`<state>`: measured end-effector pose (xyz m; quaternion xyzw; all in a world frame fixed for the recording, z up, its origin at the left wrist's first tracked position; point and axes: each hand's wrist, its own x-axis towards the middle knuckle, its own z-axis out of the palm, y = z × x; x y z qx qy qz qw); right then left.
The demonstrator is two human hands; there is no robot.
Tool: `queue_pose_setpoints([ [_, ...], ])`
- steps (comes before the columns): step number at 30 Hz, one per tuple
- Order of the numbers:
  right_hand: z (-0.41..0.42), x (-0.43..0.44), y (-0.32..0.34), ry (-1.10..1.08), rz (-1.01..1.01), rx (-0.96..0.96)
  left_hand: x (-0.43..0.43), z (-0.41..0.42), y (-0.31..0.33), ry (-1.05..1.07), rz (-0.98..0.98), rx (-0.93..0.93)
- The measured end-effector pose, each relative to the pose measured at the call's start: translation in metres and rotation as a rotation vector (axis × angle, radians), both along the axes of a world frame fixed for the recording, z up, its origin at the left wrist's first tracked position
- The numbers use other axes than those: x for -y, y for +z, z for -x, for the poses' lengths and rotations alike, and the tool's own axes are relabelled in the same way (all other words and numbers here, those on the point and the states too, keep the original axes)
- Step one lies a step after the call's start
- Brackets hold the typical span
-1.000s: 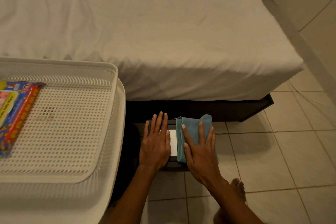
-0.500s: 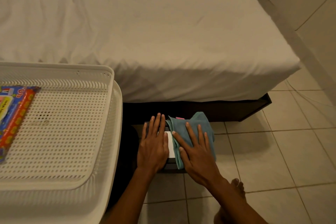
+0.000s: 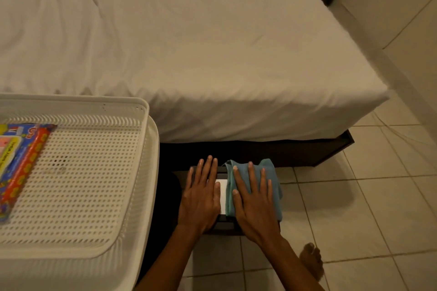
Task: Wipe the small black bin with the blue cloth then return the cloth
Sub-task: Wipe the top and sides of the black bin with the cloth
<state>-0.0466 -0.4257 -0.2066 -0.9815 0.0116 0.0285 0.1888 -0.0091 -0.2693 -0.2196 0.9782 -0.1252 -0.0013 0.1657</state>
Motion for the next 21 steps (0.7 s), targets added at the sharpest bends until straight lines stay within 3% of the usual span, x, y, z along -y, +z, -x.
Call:
queue_pose_setpoints([
  [7, 0.039, -0.002, -0.008, -0.018, -0.029, -0.009, 0.002, 0.0, 0.001, 0.038, -0.002, 0.018],
  [13, -0.002, 0.004, -0.011, -0.049, 0.049, 0.033, 0.003, -0.001, 0.001, 0.045, 0.005, 0.02],
  [21, 0.035, 0.002, -0.002, -0.032, 0.0, -0.001, 0.005, -0.001, 0.0, 0.05, -0.007, 0.015],
])
